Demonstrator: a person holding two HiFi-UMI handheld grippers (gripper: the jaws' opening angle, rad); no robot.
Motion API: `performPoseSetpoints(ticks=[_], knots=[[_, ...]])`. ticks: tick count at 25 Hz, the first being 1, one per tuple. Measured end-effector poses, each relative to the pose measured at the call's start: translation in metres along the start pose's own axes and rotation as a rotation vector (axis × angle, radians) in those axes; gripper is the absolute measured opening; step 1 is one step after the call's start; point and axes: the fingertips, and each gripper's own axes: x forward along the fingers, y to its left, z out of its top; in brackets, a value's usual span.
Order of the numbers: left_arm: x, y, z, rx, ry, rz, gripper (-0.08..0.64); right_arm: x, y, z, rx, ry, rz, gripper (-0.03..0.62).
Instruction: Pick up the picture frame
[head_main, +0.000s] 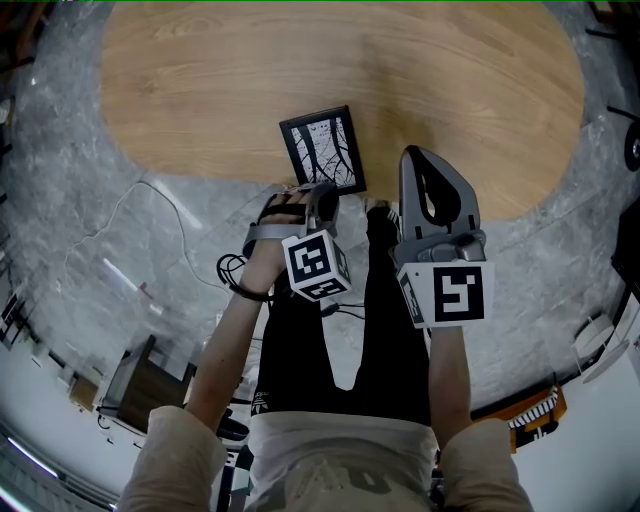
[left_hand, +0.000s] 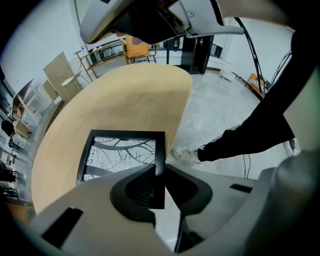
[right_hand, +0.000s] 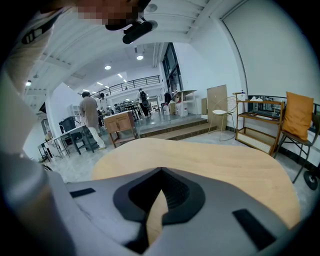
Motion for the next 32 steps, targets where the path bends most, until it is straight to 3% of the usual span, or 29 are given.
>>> performPoseSetpoints(ticks=[9,15,20,26,32], knots=[[-0.007,0.006,0.008,-0.054,0.002,-0.026,0.071,-0.002,-0.004,0.014,-0.005,-0.025,-0.012,0.005],[-0.019,0.046,0.022,-0.132,-0.037,0.027,0.071,-0.006,-0.005,0.032,-0.011,-0.038,-0.021,0.005],[-0.064,0.089,0.054,-0.262,-0.156,0.057,0.071,-0.014,-0.005,0.072,-0.038,-0.074,-0.036,0.005],[-0.165,0.158,0.107,-0.373,-0.328,0.161,0.071,-0.042,-0.011,0.169,-0.055,-0.176,-0.118,0.005],[-0.297,0.212,0.139,-0.656,-0.545,0.278,0.071,-0.095,-0.004,0.264,-0.017,-0.263,-0.154,0.005]])
